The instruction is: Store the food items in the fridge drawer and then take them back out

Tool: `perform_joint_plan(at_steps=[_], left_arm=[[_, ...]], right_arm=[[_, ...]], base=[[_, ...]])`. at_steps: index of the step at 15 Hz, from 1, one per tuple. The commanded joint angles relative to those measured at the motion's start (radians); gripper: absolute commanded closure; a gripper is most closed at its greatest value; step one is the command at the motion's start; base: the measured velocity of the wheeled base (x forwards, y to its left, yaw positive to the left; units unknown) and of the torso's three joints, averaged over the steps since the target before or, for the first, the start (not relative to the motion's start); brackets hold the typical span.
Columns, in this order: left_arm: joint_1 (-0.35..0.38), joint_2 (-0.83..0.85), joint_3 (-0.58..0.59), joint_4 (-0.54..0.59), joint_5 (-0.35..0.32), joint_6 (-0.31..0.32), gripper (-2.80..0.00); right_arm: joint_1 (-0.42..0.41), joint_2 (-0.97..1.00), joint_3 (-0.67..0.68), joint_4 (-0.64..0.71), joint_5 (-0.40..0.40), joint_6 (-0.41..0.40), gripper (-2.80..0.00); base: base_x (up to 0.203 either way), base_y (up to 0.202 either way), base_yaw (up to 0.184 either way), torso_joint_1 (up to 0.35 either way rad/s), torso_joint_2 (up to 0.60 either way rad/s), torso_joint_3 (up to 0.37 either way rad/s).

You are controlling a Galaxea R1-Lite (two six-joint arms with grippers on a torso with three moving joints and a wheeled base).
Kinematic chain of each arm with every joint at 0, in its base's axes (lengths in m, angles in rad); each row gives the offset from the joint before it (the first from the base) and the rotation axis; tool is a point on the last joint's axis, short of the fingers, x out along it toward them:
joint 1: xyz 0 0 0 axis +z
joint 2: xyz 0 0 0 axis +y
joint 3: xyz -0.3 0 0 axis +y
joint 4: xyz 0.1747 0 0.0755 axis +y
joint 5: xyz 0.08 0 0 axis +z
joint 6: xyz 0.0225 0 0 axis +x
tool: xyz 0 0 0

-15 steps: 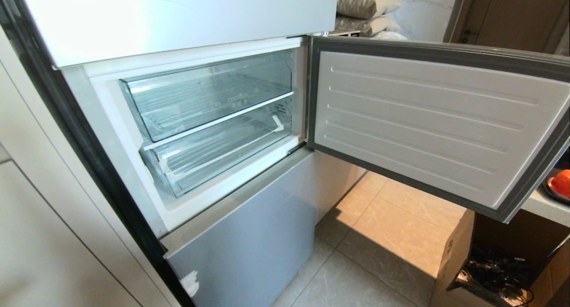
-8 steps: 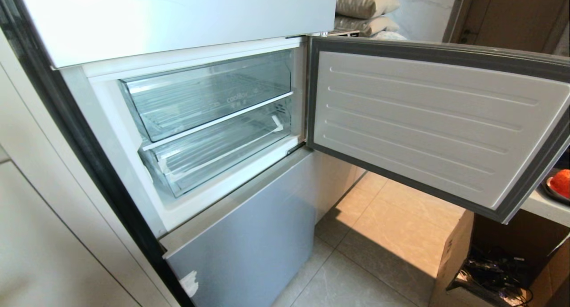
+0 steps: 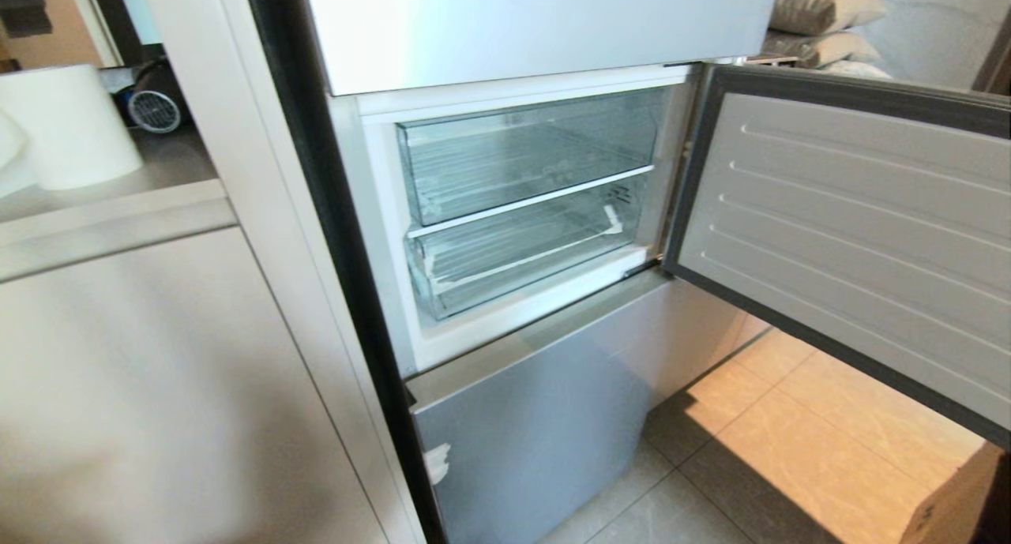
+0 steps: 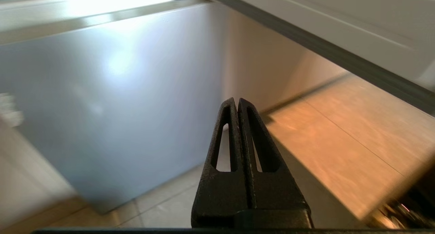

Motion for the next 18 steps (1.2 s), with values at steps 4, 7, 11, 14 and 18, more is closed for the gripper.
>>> perform_joint_plan(at_steps=[4,7,11,14,18], left_arm=[[0.000,0.000,0.000,0.000,0.000,0.000,0.00],[0.000,0.000,0.000,0.000,0.000,0.000,0.00],[0.000,0.000,0.000,0.000,0.000,0.000,0.00],[0.000,0.000,0.000,0.000,0.000,0.000,0.00],[0.000,0.000,0.000,0.000,0.000,0.000,0.00]], right_arm=[[0.000,0.001,0.000,0.000,0.001,0.000,0.00],[0.000,0.001,0.000,0.000,0.000,0.002,0.00],[0.000,0.001,0.000,0.000,0.001,0.002,0.00],[0.000,0.001,0.000,0.000,0.001,-0.006,0.00],[0.000,0.001,0.002,0.000,0.001,-0.015,0.00]], base=[[0.002,-0.008,0.175,0.005,0.00,0.004],[0.000,-0.008,0.176,0.002,0.01,0.005],[0.001,-0.006,0.171,0.002,0.00,0.005],[0.004,-0.004,0.076,0.004,0.00,0.001],[0.000,0.000,0.000,0.000,0.00,0.000]])
